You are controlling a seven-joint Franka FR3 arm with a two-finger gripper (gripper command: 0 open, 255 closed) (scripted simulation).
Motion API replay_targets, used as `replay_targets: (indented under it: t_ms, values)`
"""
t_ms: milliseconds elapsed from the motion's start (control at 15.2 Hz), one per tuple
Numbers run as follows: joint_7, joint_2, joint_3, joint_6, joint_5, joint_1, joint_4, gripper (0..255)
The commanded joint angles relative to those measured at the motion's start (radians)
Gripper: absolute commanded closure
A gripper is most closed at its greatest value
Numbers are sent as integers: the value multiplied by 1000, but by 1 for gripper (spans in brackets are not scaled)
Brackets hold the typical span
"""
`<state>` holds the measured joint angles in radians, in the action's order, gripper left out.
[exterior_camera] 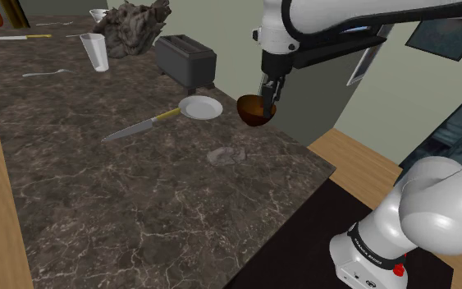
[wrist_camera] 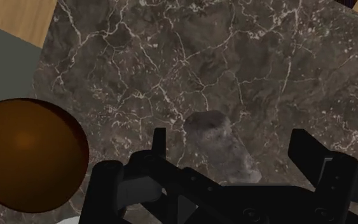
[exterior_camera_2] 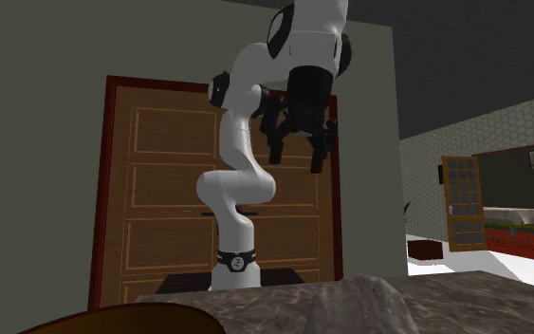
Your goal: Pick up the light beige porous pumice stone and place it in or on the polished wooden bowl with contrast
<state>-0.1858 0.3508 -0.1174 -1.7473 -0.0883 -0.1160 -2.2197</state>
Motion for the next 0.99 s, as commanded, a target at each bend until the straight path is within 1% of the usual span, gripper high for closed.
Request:
replay_targets:
  t_ms: [0, 330, 726, 924]
  values:
    - [-7, -84, -25, -29, -33, -12, 23, 0]
    - [-12, -274, -81, -70, -129, -44, 85, 0]
    - [-6, -503, -128, -94, -266, -94, 170, 0]
    - [-3, -514, -124, -120, -276, -93, 151, 0]
